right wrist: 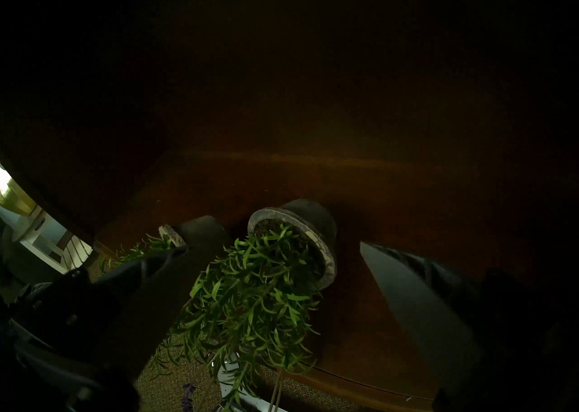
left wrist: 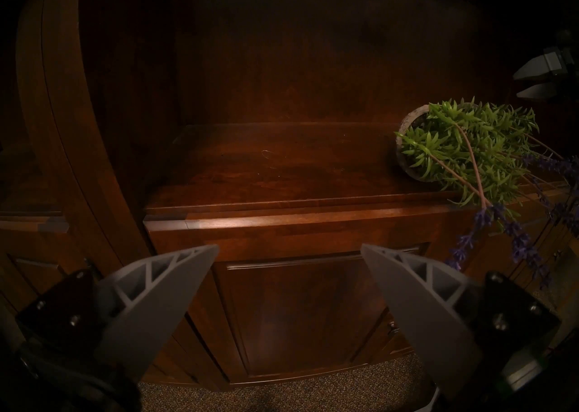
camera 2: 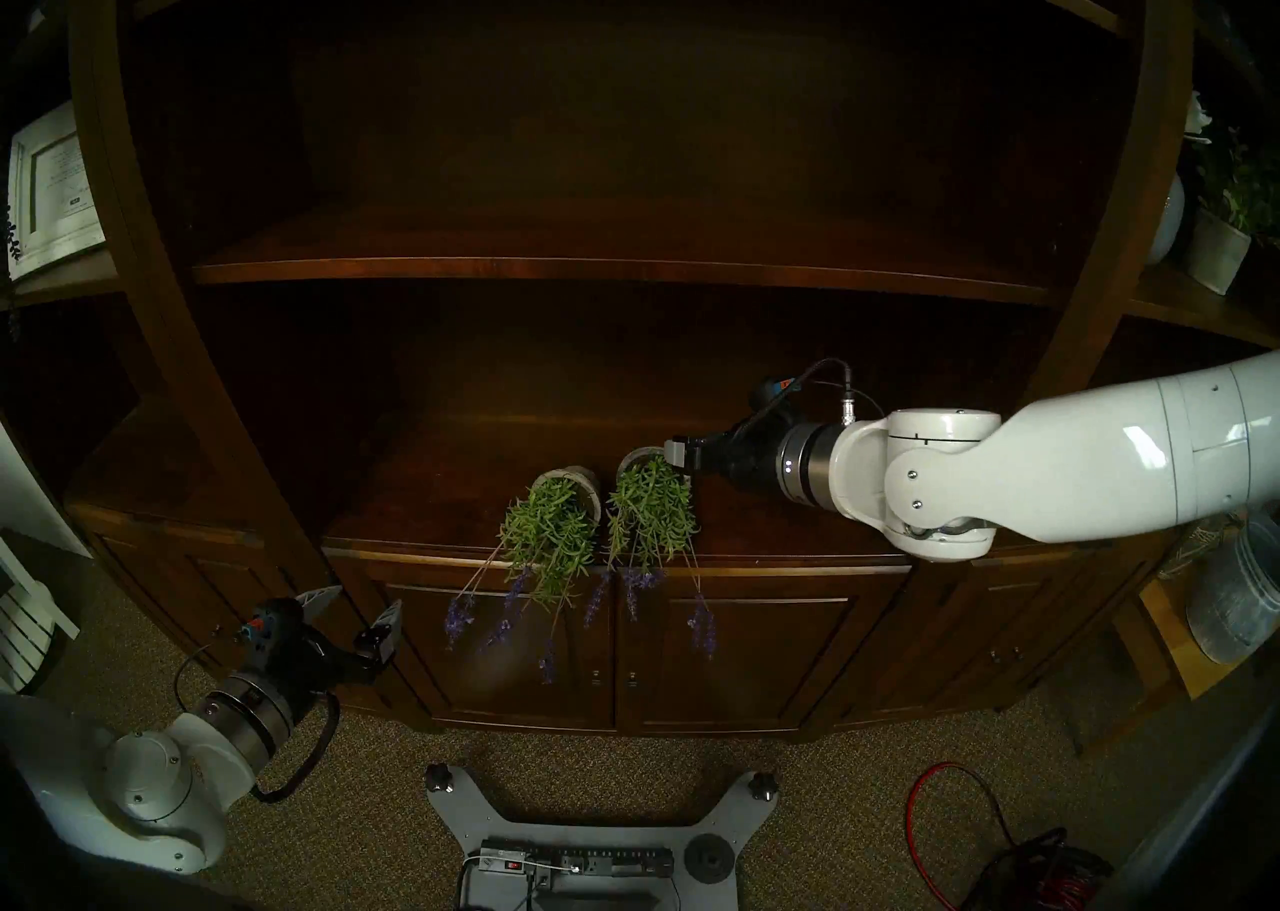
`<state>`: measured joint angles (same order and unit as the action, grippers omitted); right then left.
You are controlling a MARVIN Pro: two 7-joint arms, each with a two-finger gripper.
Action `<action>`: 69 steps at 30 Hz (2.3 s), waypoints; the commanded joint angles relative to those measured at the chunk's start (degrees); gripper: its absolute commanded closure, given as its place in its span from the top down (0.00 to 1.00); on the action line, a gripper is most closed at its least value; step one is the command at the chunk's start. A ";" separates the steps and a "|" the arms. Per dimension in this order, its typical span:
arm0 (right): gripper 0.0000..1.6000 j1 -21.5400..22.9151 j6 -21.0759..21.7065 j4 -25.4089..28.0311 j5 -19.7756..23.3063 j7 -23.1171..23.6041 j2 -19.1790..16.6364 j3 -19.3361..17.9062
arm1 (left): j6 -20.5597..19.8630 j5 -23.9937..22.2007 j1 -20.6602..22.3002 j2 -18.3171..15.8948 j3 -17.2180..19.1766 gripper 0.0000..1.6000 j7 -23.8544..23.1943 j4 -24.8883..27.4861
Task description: Place the fake decorative plant upright
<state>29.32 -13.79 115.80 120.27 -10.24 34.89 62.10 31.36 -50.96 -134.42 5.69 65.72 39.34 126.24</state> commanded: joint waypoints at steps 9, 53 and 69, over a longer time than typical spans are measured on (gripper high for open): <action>1.00 -3.85 -4.07 -4.63 0.82 0.87 3.89 -3.01 | 0.36 0.05 0.53 0.04 0.58 1.00 0.05 0.47; 1.00 -3.24 2.54 -7.99 3.37 -2.68 11.43 -5.25 | 0.36 0.05 0.54 0.04 0.58 1.00 0.06 0.47; 1.00 -4.82 1.94 -9.36 3.72 -2.34 14.30 -5.53 | 0.36 0.05 0.54 0.04 0.58 1.00 0.06 0.47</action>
<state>23.68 -10.70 106.65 124.64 -12.71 48.46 57.99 31.35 -50.96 -134.41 5.69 65.70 39.35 126.23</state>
